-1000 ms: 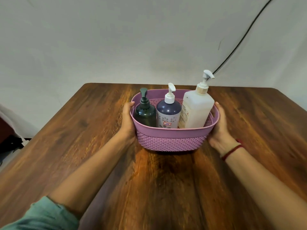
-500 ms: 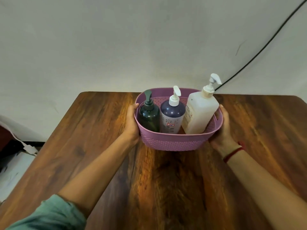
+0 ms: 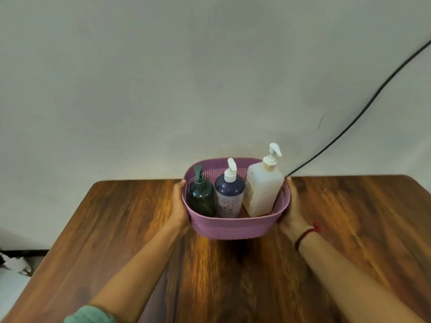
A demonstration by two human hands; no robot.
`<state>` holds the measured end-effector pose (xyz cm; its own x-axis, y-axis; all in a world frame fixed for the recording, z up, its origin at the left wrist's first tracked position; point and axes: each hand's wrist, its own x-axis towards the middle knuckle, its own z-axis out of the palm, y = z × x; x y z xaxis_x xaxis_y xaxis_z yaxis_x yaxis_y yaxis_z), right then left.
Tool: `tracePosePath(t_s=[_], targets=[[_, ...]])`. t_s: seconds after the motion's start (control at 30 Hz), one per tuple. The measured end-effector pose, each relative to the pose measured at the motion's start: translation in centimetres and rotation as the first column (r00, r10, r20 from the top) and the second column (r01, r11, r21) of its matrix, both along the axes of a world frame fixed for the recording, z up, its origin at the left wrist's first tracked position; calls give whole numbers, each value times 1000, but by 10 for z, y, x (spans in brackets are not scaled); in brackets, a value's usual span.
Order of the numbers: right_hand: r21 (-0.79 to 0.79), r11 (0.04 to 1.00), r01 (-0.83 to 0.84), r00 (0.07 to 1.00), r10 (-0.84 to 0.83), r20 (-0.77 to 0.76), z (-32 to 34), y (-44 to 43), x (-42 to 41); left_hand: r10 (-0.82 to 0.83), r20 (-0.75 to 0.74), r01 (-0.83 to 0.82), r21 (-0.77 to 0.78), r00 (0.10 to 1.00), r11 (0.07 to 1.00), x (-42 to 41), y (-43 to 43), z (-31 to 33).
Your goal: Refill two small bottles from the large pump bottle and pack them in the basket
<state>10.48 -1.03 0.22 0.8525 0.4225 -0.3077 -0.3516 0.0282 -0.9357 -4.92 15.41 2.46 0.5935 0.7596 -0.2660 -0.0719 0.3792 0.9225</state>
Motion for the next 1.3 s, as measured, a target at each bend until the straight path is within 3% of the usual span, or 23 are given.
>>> tracePosePath(t_s=[0.23, 0.47, 0.67, 0.83, 0.97, 1.17, 1.3], targets=[[108, 991, 81, 995, -74, -64, -37, 30, 35, -30, -13, 29, -37, 999, 999, 45, 16, -14], [47, 995, 91, 995, -88, -55, -75, 45, 77, -88, 36, 92, -161, 996, 983, 82, 42, -54], [199, 973, 115, 981, -80, -175, -92, 47, 94, -97, 43, 103, -178, 994, 979, 94, 52, -76], [197, 966, 169, 983, -150, -111, -89, 50, 95, -81, 41, 89, -221, 996, 971, 99, 59, -90], [101, 983, 153, 987, -148, -57, -97, 51, 98, -94, 48, 103, -243, 994, 964, 99, 59, -89], [159, 984, 80, 993, -64, -99, -80, 44, 98, -150, -53, 142, -132, 987, 981, 88, 57, -76], [105, 990, 93, 992, -84, -92, -74, 35, 84, -107, -166, 133, 155, 980, 979, 71, 66, -86]])
